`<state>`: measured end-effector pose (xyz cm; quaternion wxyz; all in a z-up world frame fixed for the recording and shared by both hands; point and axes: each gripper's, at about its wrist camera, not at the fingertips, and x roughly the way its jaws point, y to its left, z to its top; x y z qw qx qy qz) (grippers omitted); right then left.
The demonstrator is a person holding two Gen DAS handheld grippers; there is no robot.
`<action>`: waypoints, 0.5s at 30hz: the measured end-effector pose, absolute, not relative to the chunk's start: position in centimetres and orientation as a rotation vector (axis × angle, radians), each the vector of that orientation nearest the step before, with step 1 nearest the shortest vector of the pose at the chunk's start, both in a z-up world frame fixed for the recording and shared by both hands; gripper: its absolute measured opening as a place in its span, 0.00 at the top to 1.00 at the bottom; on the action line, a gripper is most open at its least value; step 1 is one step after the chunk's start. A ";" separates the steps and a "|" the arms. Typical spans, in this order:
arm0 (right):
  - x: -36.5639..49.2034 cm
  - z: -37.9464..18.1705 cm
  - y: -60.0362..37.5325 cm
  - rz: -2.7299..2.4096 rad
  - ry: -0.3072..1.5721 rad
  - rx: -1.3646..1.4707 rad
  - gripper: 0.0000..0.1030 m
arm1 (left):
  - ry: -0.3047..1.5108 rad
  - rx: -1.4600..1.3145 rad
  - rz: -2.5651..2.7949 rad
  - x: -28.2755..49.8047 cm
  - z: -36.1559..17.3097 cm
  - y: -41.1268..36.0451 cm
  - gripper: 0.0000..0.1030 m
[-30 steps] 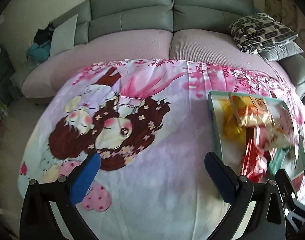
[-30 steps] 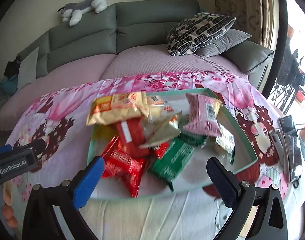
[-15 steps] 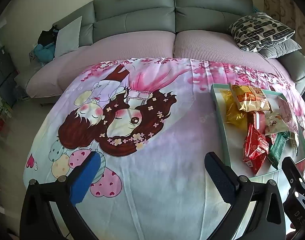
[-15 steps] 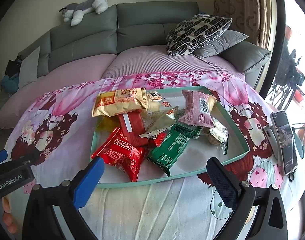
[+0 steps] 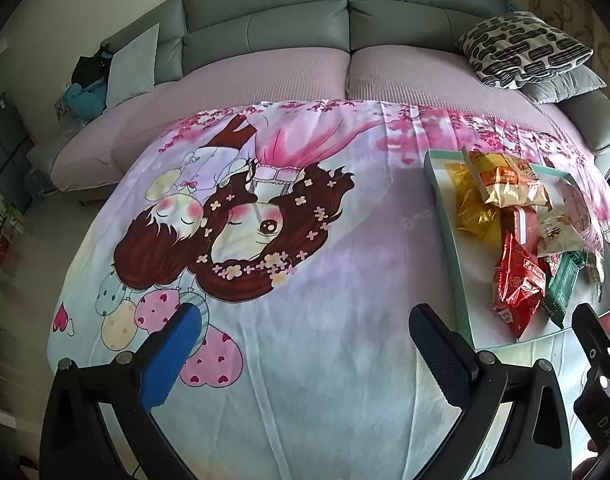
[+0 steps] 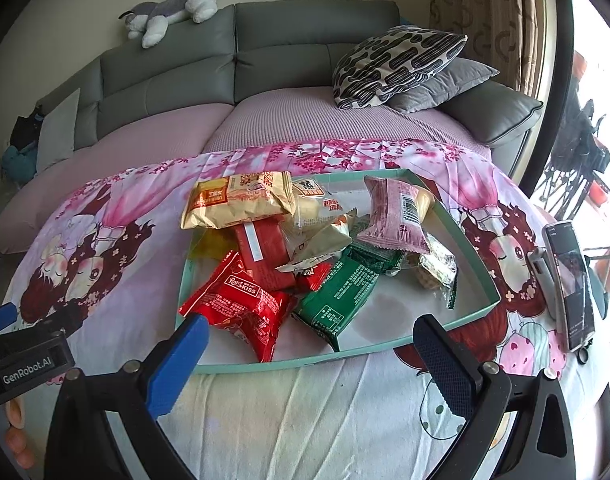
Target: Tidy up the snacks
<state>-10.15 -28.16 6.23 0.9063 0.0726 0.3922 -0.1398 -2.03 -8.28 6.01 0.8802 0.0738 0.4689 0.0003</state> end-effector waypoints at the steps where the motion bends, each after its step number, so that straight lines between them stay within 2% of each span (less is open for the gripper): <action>1: -10.1 6.2 -28.2 -0.289 0.810 0.149 0.00 | 0.984 0.156 0.005 -2.0 5.9 -8.2 0.00; 15: -10.2 6.1 -28.8 -0.306 0.811 0.171 0.00 | 1.013 0.172 0.014 -2.0 5.4 -8.5 0.00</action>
